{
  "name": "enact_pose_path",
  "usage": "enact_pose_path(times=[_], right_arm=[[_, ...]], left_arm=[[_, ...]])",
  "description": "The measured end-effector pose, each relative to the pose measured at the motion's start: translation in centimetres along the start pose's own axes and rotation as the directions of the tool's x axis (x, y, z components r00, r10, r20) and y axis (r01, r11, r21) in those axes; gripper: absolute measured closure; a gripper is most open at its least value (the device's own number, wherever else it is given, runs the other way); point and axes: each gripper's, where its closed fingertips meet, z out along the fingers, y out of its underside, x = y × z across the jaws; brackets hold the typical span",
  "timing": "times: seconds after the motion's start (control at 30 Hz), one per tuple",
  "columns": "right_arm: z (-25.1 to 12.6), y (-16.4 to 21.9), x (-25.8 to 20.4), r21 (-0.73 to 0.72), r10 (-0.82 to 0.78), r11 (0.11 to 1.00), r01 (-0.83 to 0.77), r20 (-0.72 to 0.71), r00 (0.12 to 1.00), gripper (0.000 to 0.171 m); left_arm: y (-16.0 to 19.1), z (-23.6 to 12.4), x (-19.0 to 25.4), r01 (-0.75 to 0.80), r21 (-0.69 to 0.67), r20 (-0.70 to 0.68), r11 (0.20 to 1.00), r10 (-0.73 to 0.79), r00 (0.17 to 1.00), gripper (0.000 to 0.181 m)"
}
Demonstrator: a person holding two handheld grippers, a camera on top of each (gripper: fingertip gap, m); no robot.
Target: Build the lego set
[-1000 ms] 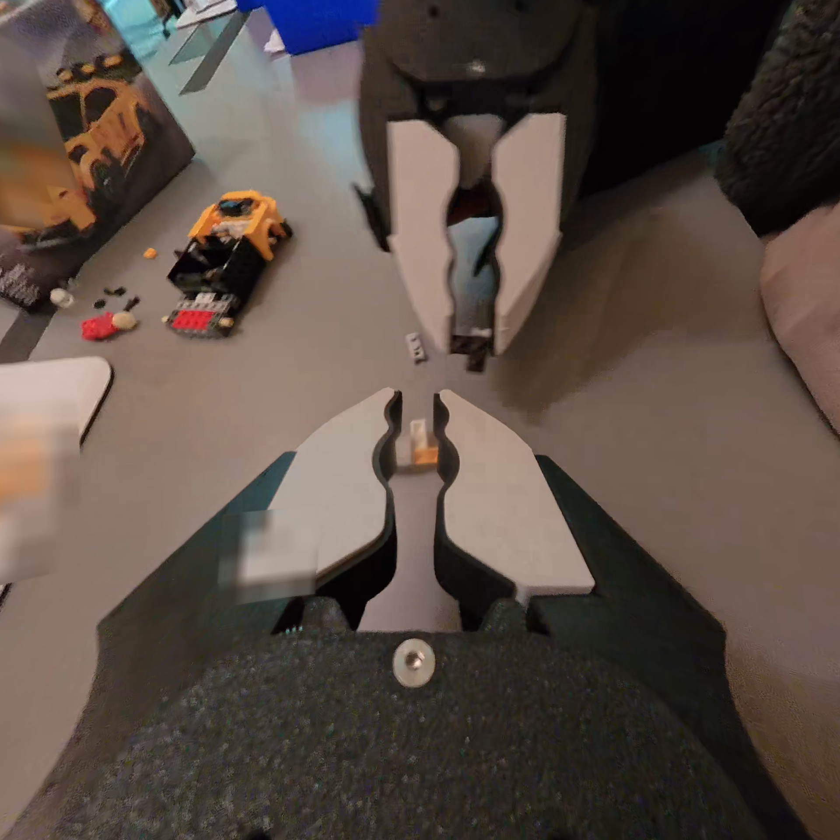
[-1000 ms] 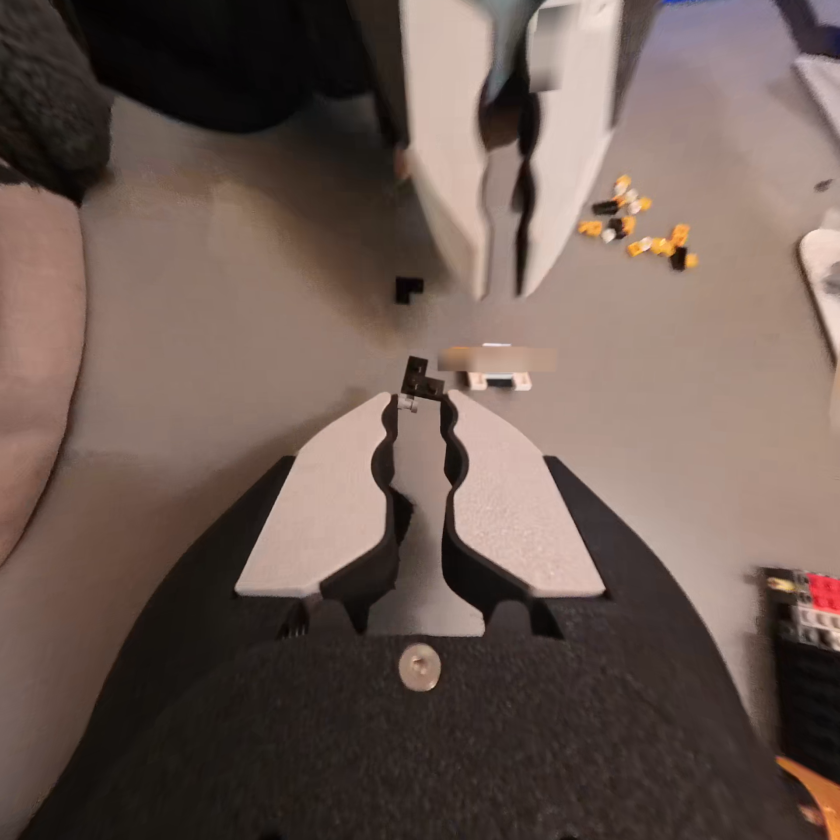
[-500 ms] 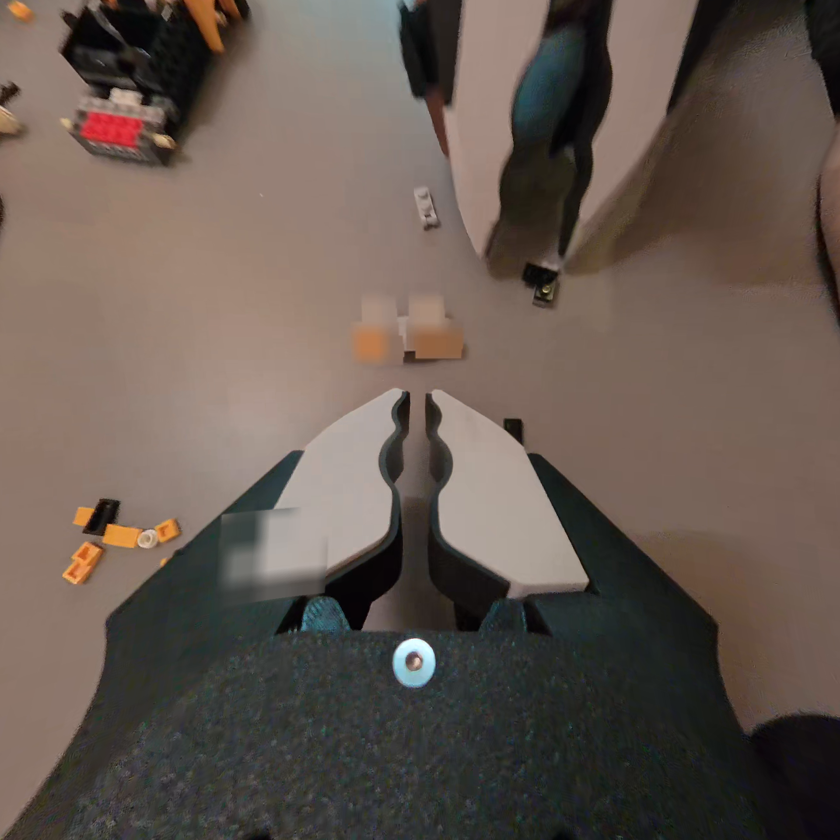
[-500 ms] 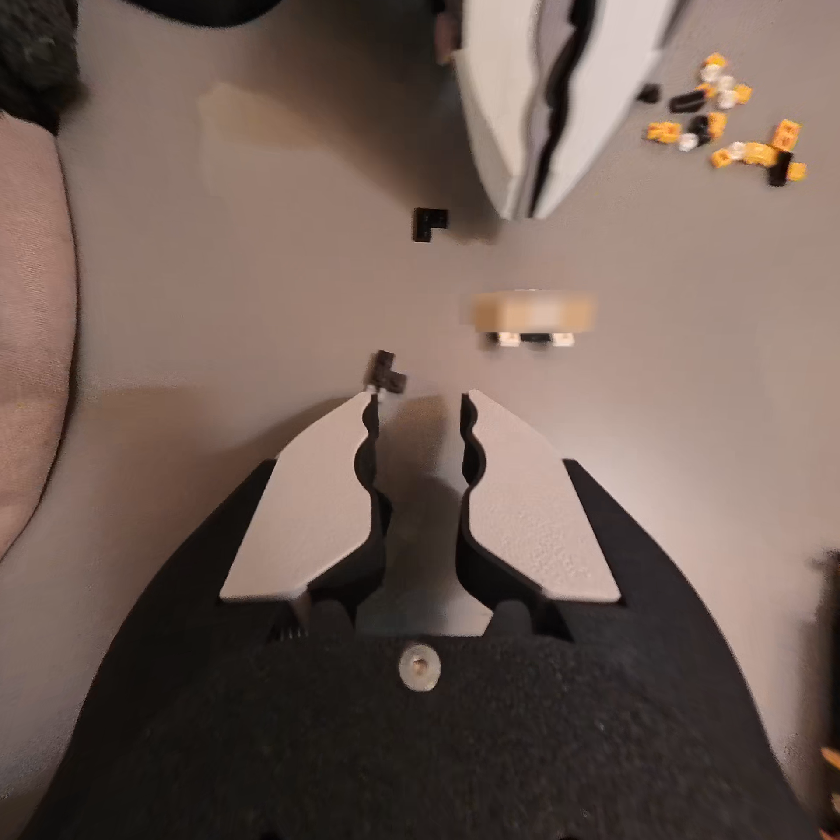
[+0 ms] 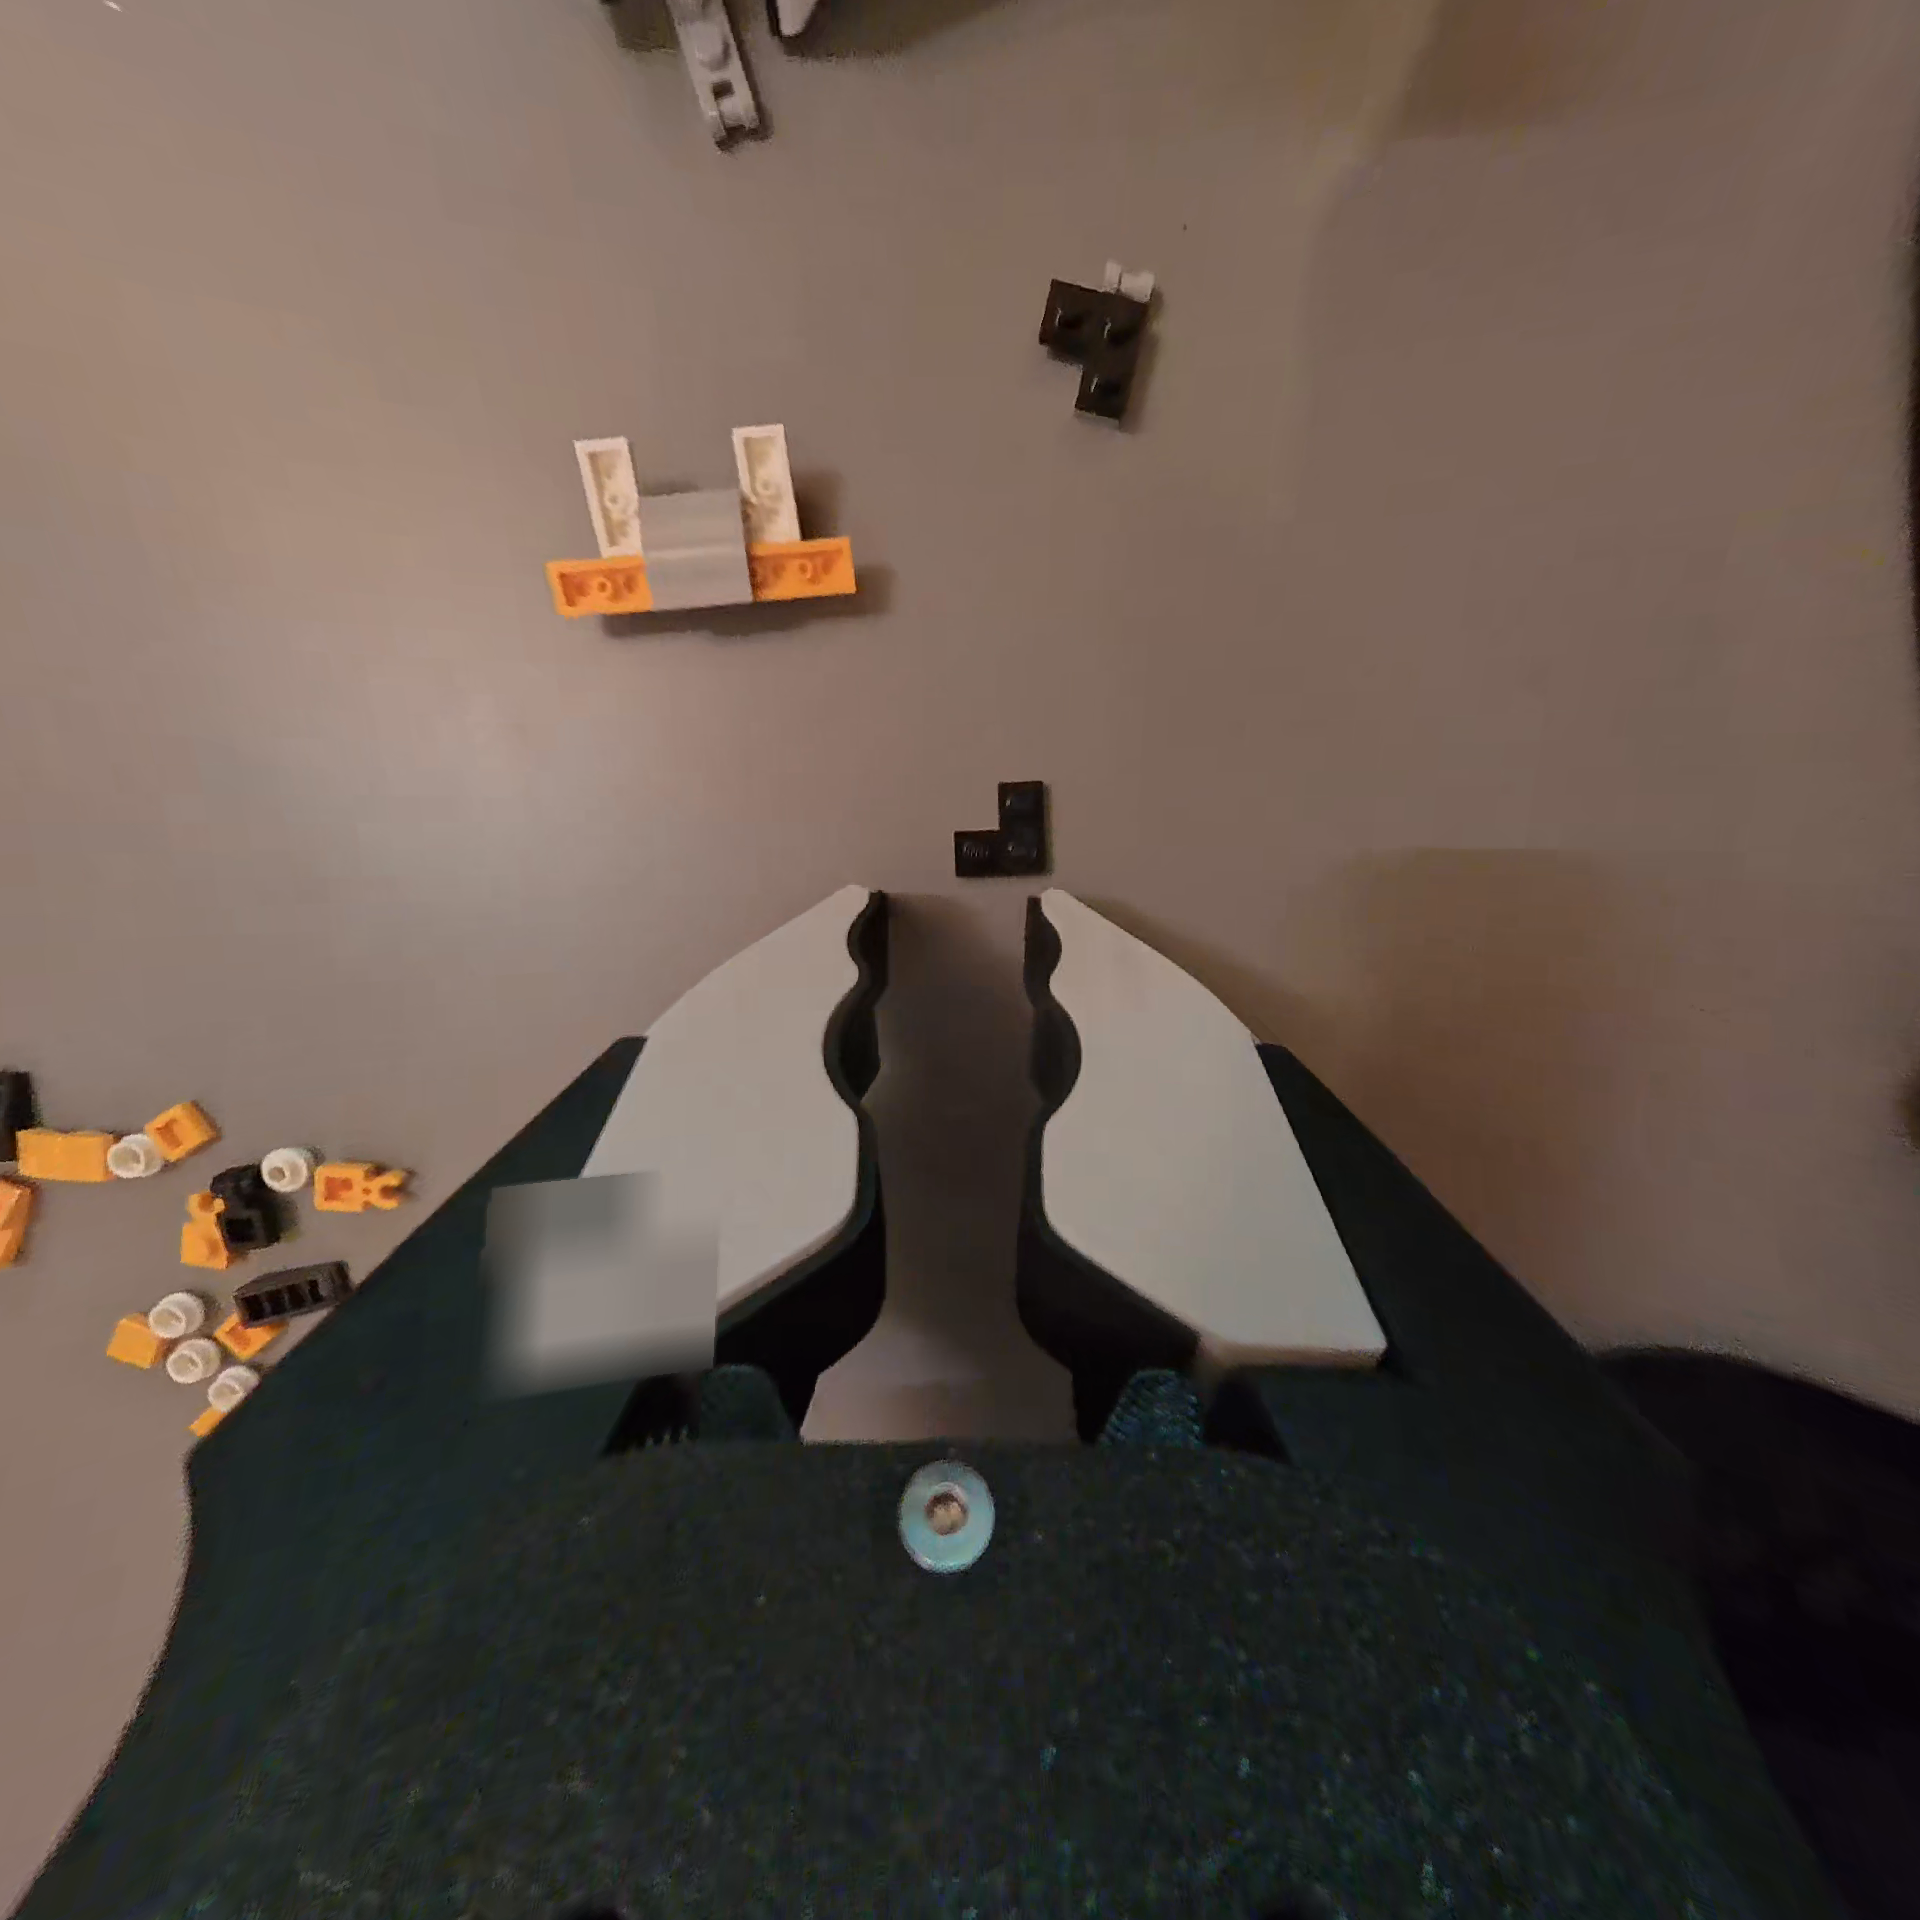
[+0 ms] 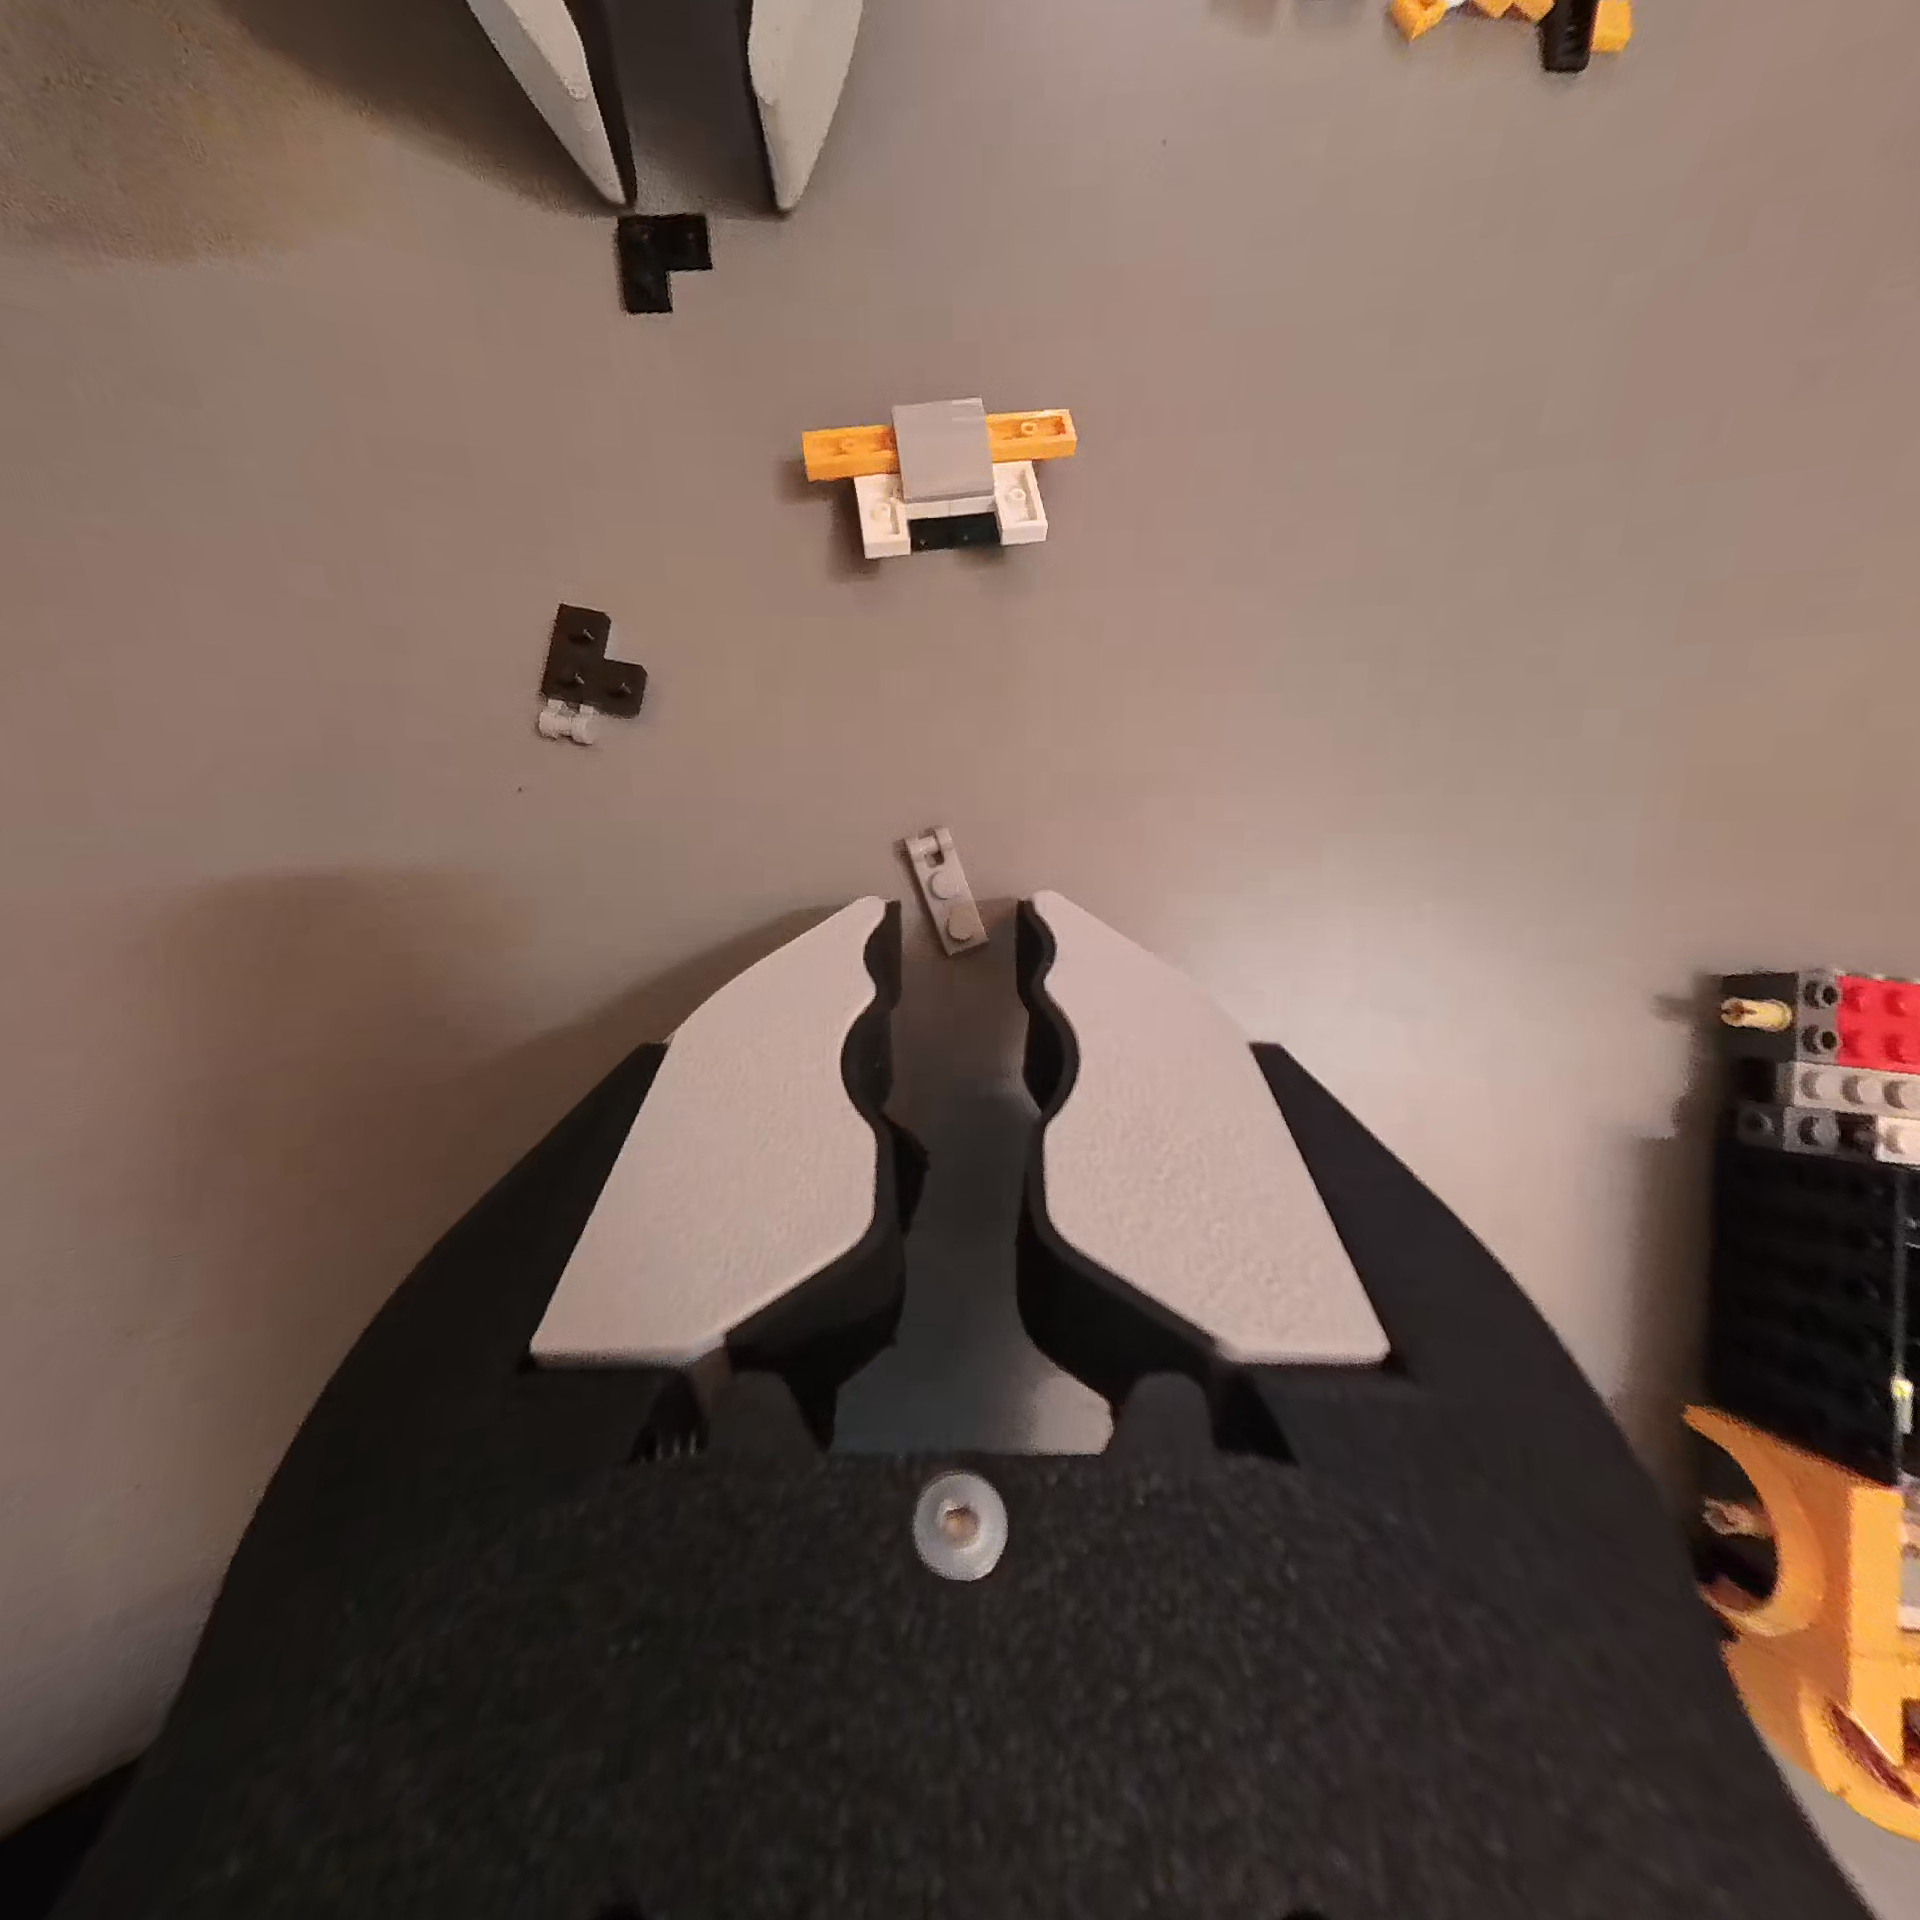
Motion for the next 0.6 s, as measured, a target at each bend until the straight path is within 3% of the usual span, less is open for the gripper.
enact_pose_path(times=[0.17,0.37,0.6], right_arm=[[0.3,-0.3,-0.4,0.006,0.006,1.0,-0.006,0.019,1.0,0.163],[0.4,-0.6,-1.1,0.019,-0.009,1.0,0.008,0.039,0.999,0.164],[0.0,-2.1,-2.3,0.085,-0.04,0.996,0.034,0.068,0.997,0.164]], left_arm=[[-0.9,0.4,0.4,-0.015,0.028,-0.01,0.999,0.015,1.0,0.165],[-2.2,1.1,1.4,-0.062,0.073,-0.041,0.995,0.065,0.997,0.181],[-3.6,1.7,2.1,-0.082,0.149,-0.075,0.985,0.094,0.993,0.178]])
